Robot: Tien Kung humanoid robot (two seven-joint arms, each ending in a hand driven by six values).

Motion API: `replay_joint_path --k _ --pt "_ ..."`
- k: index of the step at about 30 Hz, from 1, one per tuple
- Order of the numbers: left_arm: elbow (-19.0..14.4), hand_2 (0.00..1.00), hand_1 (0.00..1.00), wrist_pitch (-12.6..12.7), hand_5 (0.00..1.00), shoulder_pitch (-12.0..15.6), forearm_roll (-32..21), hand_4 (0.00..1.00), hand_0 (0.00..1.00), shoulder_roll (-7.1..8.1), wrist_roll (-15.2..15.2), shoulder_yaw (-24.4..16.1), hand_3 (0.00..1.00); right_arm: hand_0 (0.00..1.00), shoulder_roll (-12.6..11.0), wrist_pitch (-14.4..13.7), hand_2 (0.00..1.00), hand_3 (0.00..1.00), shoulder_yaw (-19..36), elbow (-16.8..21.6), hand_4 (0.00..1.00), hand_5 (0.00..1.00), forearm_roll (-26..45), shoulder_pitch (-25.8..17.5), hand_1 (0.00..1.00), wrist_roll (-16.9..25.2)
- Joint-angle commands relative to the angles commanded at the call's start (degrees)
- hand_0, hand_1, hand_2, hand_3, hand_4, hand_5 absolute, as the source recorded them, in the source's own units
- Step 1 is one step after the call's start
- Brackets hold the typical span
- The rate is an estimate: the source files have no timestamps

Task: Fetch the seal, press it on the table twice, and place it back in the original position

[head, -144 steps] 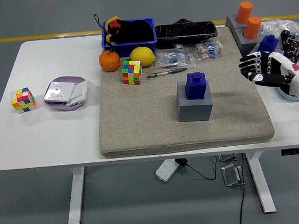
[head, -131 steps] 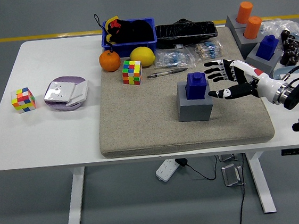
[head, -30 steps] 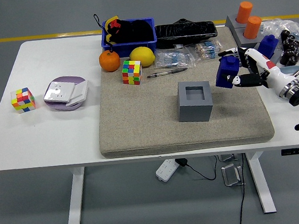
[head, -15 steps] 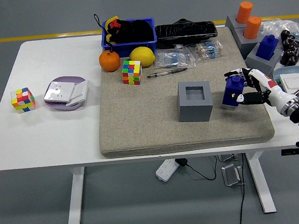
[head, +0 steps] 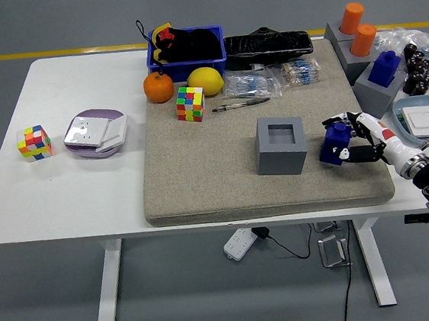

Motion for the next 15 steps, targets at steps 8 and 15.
replay_joint_path --k 8,15 --pt "-0.1 0.798 0.824 0.0 0.417 -0.1 0.0 0.826 0.815 -0.03 0.0 -0.1 0.856 0.574 -0.7 0.5 0.491 0.610 1.8 3.6 0.531 0.002 0.4 0.0 0.476 -0.2" --pt "0.0 0.798 0.823 0.0 0.420 -0.1 -0.1 0.828 0.815 0.07 0.0 -0.1 0.856 0.571 -1.8 1.5 0.487 0.601 5.2 9.9 0.527 0.002 1.1 1.0 0.473 -1.0"
